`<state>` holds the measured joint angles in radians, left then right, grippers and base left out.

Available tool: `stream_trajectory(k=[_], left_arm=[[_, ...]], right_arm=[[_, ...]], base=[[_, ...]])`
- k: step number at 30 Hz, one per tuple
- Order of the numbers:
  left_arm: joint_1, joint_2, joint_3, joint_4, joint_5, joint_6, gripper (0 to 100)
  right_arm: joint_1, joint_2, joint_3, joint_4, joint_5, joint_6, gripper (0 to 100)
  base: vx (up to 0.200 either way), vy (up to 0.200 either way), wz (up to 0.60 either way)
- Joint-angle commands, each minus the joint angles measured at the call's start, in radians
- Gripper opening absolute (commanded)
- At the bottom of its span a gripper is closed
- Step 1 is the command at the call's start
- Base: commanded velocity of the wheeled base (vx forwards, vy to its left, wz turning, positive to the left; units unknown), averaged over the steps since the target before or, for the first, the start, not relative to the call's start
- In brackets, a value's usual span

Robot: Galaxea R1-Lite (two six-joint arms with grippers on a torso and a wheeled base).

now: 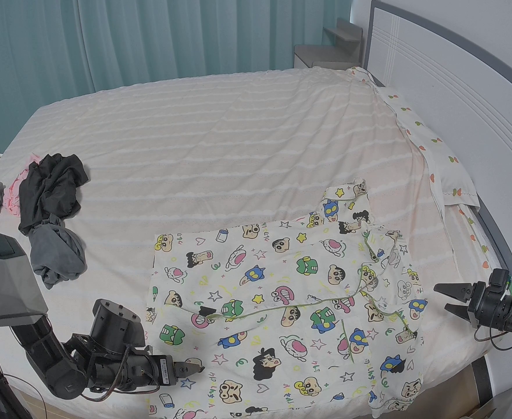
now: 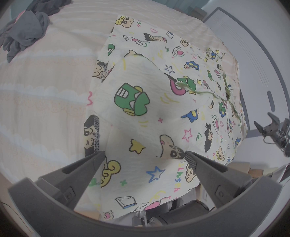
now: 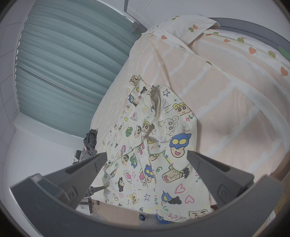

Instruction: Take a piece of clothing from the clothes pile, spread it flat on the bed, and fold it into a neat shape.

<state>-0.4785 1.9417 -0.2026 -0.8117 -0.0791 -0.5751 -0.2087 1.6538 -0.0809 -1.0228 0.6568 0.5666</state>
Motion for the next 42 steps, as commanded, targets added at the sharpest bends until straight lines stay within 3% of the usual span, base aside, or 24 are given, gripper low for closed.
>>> stream_trajectory(k=[1, 16, 17, 23, 27, 42], left_arm=[[-0.002, 0.025, 0.022, -0.004, -0.001, 0.02, 100], [-0.009, 0.036, 0.025, -0.03, 0.002, 0.027, 100], [-0.014, 0.042, 0.026, -0.038, 0.006, 0.026, 0], [-0.017, 0.049, 0.04, -0.053, 0.018, 0.029, 0], [-0.018, 0.043, 0.057, -0.053, 0.071, 0.029, 0], [-0.018, -0.038, 0.181, -0.053, 0.075, 0.034, 0]], right_arm=[[0.0, 0.004, 0.0, 0.0, 0.001, 0.001, 100], [0.002, 0.007, 0.0, 0.001, 0.003, 0.001, 100], [0.002, 0.007, 0.0, 0.001, 0.003, 0.001, 100], [0.002, 0.007, 0.001, 0.001, 0.003, 0.001, 100], [0.002, 0.011, 0.0, 0.001, 0.003, 0.001, 100], [0.003, 0.029, 0.001, 0.001, 0.003, -0.001, 100]], base=[[0.0, 0.0, 0.0], [0.0, 0.0, 0.0], [0.0, 0.0, 0.0], [0.0, 0.0, 0.0], [0.0, 0.0, 0.0], [0.0, 0.0, 0.0]])
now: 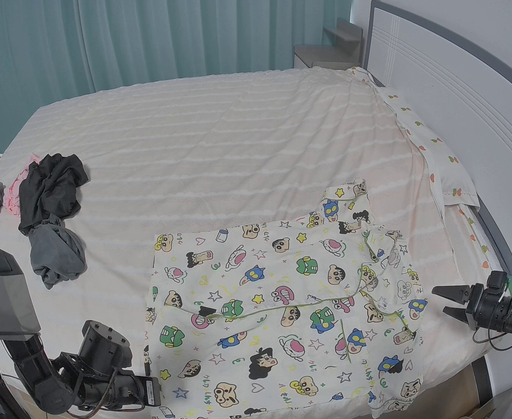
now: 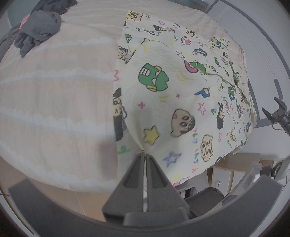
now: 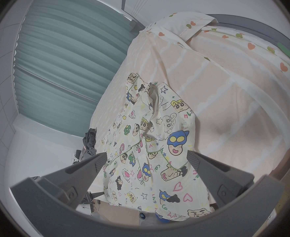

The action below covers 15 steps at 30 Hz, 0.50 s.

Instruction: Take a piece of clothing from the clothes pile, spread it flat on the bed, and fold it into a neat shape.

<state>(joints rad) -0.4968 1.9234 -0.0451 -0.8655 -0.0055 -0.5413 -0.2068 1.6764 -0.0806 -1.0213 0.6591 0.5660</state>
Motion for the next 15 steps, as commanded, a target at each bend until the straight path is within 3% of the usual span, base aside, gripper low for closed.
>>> stream_trajectory(k=[1, 15], left_arm=[[0.001, -0.02, 0.031, 0.002, -0.001, 0.0, 0], [0.015, -0.038, 0.037, 0.008, 0.002, -0.011, 0]], right_arm=[[0.001, 0.006, 0.001, 0.0, 0.0, 0.0, 100], [0.001, 0.04, 0.005, -0.002, -0.004, -0.034, 100]], base=[[0.0, 0.0, 0.0], [0.0, 0.0, 0.0]])
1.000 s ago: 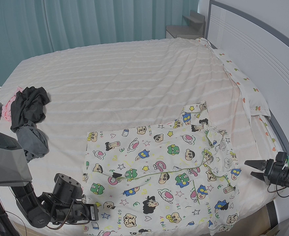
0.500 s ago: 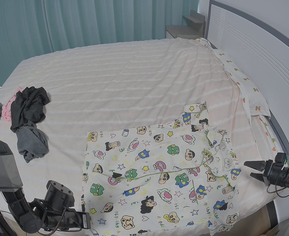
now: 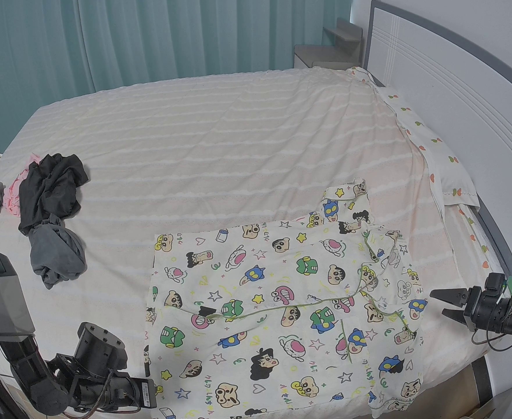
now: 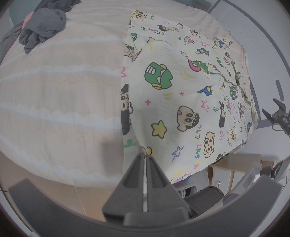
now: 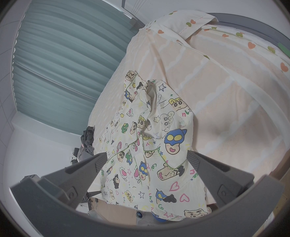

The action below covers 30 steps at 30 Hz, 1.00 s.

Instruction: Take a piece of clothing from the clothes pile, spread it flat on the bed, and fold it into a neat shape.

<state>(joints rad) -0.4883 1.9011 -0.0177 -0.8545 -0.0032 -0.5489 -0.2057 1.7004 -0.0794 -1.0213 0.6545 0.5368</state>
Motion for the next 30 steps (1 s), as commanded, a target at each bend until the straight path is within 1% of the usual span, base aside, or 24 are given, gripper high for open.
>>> stream_trajectory(k=[1, 2, 3, 4, 7, 8, 11, 14, 15, 18, 21, 23, 24, 25, 26, 27, 28, 29, 30], left_arm=[[0.014, -0.022, 0.008, -0.008, -0.001, -0.003, 0], [0.014, -0.022, 0.008, -0.008, -0.001, -0.003, 0], [0.042, -0.046, 0.004, -0.017, -0.003, 0.0, 0], [0.051, -0.059, 0.001, -0.025, -0.003, -0.002, 0], [0.063, -0.094, 0.002, -0.058, -0.011, -0.002, 0], [0.063, -0.105, 0.001, -0.066, -0.012, -0.002, 100], [0.073, -0.126, -0.011, -0.084, -0.011, -0.002, 100], [0.102, -0.143, -0.047, -0.104, -0.012, 0.0, 100], [0.132, -0.142, -0.102, -0.101, -0.012, -0.002, 100], [0.174, -0.135, -0.177, -0.098, -0.012, -0.003, 100], [0.189, -0.135, -0.216, -0.098, -0.015, -0.002, 100], [0.206, -0.109, -0.303, -0.095, -0.017, -0.003, 100], [0.206, -0.109, -0.303, -0.095, -0.017, -0.003, 100], [0.223, -0.076, -0.383, -0.074, -0.015, -0.003, 100], [0.229, -0.059, -0.421, -0.051, -0.015, -0.002, 100], [0.229, -0.059, -0.421, -0.051, -0.015, -0.002, 100], [0.235, -0.005, -0.515, 0.035, -0.017, 0.0, 100], [0.235, -0.005, -0.515, 0.035, -0.017, 0.0, 100], [0.235, 0.049, -0.614, 0.117, -0.017, 0.0, 100]], right_arm=[[0.0, 0.016, 0.007, -0.003, 0.001, -0.006, 100], [0.0, 0.016, 0.007, -0.003, 0.001, -0.006, 100], [0.0, 0.015, 0.01, -0.003, 0.001, -0.006, 100], [0.0, 0.013, 0.01, -0.003, 0.001, -0.006, 100], [0.0, 0.008, 0.01, -0.003, 0.001, -0.006, 100], [0.0, 0.007, 0.012, -0.003, 0.001, -0.006, 100], [0.0, 0.007, 0.012, -0.003, 0.001, -0.006, 100], [0.0, 0.008, 0.012, -0.003, 0.001, -0.006, 100], [0.0, 0.007, 0.012, -0.003, 0.001, -0.006, 100], [0.0, 0.002, 0.012, -0.003, 0.001, -0.006, 100], [0.0, 0.002, 0.012, -0.003, 0.001, -0.006, 100], [0.0, 0.005, 0.012, -0.003, 0.001, -0.006, 100], [0.0, 0.005, 0.012, -0.003, 0.001, -0.006, 100], [0.0, 0.007, 0.012, -0.003, 0.002, -0.006, 100], [0.0, 0.007, 0.012, -0.003, 0.002, -0.006, 100], [0.0, 0.007, 0.012, -0.003, 0.002, -0.006, 100], [0.0, 0.004, 0.012, -0.003, 0.002, -0.006, 100], [0.0, 0.004, 0.012, -0.003, 0.002, -0.006, 100], [0.0, 0.002, 0.012, -0.003, 0.002, -0.006, 100]], base=[[0.0, 0.0, 0.0], [0.0, 0.0, 0.0], [0.0, 0.0, 0.0], [0.0, 0.0, 0.0], [0.0, 0.0, 0.0], [0.0, 0.0, 0.0], [0.0, 0.0, 0.0], [0.0, 0.0, 0.0], [0.0, 0.0, 0.0], [0.0, 0.0, 0.0], [0.0, 0.0, 0.0], [0.0, 0.0, 0.0], [0.0, 0.0, 0.0], [0.0, 0.0, 0.0], [0.0, 0.0, 0.0], [0.0, 0.0, 0.0], [0.0, 0.0, 0.0], [0.0, 0.0, 0.0], [0.0, 0.0, 0.0]])
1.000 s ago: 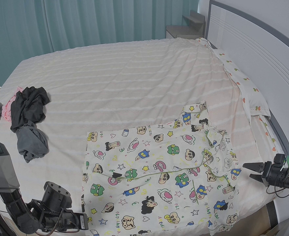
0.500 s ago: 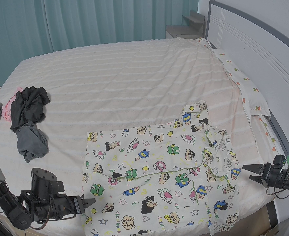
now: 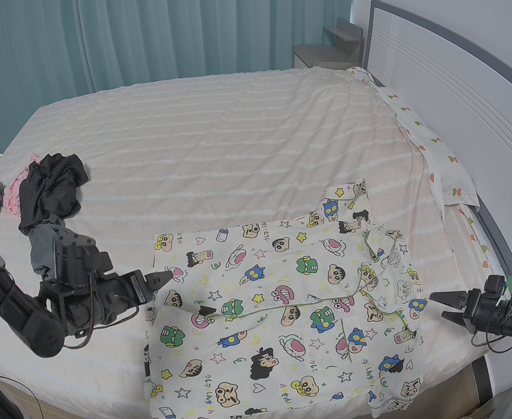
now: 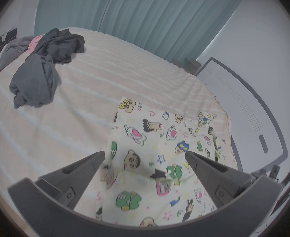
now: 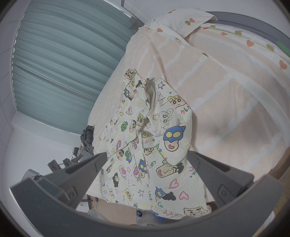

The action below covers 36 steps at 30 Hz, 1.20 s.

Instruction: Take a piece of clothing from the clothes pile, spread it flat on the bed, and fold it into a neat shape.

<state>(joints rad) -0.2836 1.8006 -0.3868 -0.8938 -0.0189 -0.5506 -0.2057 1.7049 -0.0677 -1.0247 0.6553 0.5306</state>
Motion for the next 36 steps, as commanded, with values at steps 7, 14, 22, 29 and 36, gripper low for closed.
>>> stream_trajectory(k=[7, 14, 22, 29, 36], left_arm=[[0.086, 0.344, -0.537, 0.296, 0.001, 0.057, 100], [0.113, 0.468, -0.684, 0.325, -0.009, 0.155, 100], [0.112, 0.54, -0.81, 0.317, -0.033, 0.141, 100], [0.109, 0.58, -0.854, 0.317, -0.053, 0.12, 100], [0.107, 0.586, -0.85, 0.316, -0.088, 0.113, 100]], right_arm=[[0.002, -0.004, 0.008, -0.002, 0.003, 0.0, 100], [0.022, -0.005, 0.011, 0.0, 0.003, -0.001, 100], [0.028, -0.005, 0.02, -0.002, 0.001, -0.012, 100], [0.029, -0.005, 0.02, -0.002, 0.001, -0.015, 100], [0.029, -0.002, 0.02, -0.002, 0.001, -0.015, 100]], base=[[0.0, 0.0, 0.0], [0.0, 0.0, 0.0], [0.0, 0.0, 0.0], [0.0, 0.0, 0.0], [0.0, 0.0, 0.0]])
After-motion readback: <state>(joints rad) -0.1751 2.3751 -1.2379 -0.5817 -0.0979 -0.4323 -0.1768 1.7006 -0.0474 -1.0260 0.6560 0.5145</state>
